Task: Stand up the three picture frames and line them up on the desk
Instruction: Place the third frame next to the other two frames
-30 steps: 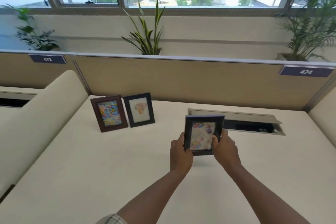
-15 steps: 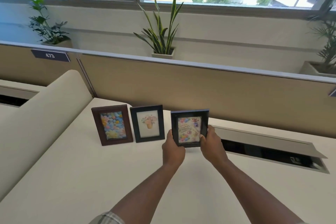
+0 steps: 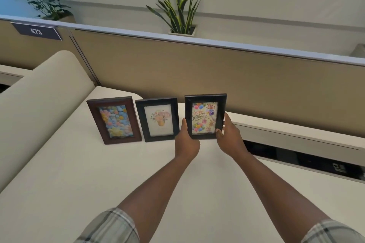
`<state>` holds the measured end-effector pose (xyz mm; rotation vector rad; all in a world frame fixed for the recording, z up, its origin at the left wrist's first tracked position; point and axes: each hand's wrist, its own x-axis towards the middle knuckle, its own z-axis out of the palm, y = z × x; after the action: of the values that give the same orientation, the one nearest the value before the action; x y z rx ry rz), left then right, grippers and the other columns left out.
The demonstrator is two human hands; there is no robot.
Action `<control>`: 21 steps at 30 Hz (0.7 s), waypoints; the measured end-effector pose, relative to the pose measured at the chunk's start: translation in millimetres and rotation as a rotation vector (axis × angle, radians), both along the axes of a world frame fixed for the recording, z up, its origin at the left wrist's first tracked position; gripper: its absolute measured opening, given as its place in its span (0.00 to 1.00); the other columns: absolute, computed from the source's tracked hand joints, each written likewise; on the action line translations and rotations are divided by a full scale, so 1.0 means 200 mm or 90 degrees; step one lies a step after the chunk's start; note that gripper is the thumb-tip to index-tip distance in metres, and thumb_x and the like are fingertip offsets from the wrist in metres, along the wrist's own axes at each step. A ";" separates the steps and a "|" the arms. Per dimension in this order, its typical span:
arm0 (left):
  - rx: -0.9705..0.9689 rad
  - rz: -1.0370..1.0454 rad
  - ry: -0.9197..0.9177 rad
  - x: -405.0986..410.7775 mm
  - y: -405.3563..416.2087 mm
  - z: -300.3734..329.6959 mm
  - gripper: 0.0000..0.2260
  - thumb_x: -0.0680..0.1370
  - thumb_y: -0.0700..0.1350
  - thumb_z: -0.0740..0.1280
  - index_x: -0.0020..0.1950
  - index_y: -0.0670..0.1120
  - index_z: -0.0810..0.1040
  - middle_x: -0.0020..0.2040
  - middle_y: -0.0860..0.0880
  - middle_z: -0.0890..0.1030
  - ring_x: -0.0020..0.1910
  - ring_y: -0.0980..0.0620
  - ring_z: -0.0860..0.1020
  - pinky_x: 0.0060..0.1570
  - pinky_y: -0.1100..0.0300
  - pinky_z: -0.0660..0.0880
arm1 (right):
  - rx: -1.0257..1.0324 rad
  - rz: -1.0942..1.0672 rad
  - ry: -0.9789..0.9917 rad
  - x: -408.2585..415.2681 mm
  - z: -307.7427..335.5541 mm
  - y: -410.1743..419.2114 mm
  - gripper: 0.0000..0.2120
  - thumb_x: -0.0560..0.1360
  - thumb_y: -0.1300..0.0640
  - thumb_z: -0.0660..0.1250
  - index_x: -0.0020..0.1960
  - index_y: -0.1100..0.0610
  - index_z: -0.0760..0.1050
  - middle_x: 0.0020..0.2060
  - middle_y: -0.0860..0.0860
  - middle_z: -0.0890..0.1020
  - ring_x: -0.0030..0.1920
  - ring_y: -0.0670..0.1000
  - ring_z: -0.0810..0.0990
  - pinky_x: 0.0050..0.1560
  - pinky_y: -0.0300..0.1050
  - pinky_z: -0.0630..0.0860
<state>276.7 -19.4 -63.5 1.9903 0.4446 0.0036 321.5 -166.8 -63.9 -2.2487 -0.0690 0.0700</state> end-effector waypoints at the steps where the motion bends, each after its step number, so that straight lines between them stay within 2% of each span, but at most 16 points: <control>1: 0.002 -0.003 0.006 0.00 0.00 0.00 0.38 0.74 0.32 0.67 0.79 0.49 0.53 0.67 0.46 0.75 0.68 0.48 0.72 0.59 0.56 0.76 | -0.003 0.000 0.003 0.00 0.00 0.00 0.27 0.78 0.61 0.63 0.71 0.46 0.57 0.65 0.54 0.75 0.65 0.56 0.74 0.52 0.47 0.77; 6: 0.020 -0.016 0.069 -0.02 -0.04 -0.03 0.42 0.74 0.33 0.67 0.79 0.51 0.46 0.73 0.46 0.69 0.71 0.47 0.69 0.62 0.56 0.74 | -0.026 -0.004 0.042 -0.01 -0.02 0.00 0.33 0.77 0.59 0.66 0.76 0.49 0.53 0.70 0.54 0.72 0.69 0.57 0.72 0.61 0.55 0.76; 14: 0.023 -0.042 0.099 -0.05 -0.03 0.01 0.43 0.73 0.34 0.67 0.79 0.50 0.44 0.73 0.46 0.68 0.71 0.46 0.69 0.61 0.55 0.75 | -0.059 -0.010 0.095 -0.02 0.02 -0.01 0.34 0.77 0.56 0.66 0.77 0.51 0.51 0.70 0.55 0.72 0.69 0.58 0.72 0.59 0.55 0.76; 18: 0.031 -0.028 0.092 -0.10 -0.01 0.03 0.40 0.74 0.34 0.66 0.79 0.49 0.48 0.74 0.46 0.67 0.72 0.45 0.68 0.62 0.54 0.74 | -0.076 -0.030 0.097 -0.06 0.04 -0.01 0.33 0.78 0.56 0.66 0.77 0.53 0.53 0.71 0.57 0.71 0.69 0.59 0.72 0.61 0.55 0.75; 21: 0.078 -0.003 0.056 -0.17 0.00 0.06 0.32 0.76 0.36 0.64 0.77 0.49 0.57 0.76 0.48 0.66 0.74 0.45 0.66 0.65 0.53 0.71 | -0.104 -0.035 0.065 -0.14 0.09 -0.02 0.30 0.78 0.55 0.65 0.76 0.53 0.56 0.71 0.57 0.70 0.70 0.57 0.70 0.62 0.54 0.74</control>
<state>242.8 -19.6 -51.0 2.1181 0.5073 -0.0606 293.9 -171.6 -45.0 -2.4046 0.0549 0.1667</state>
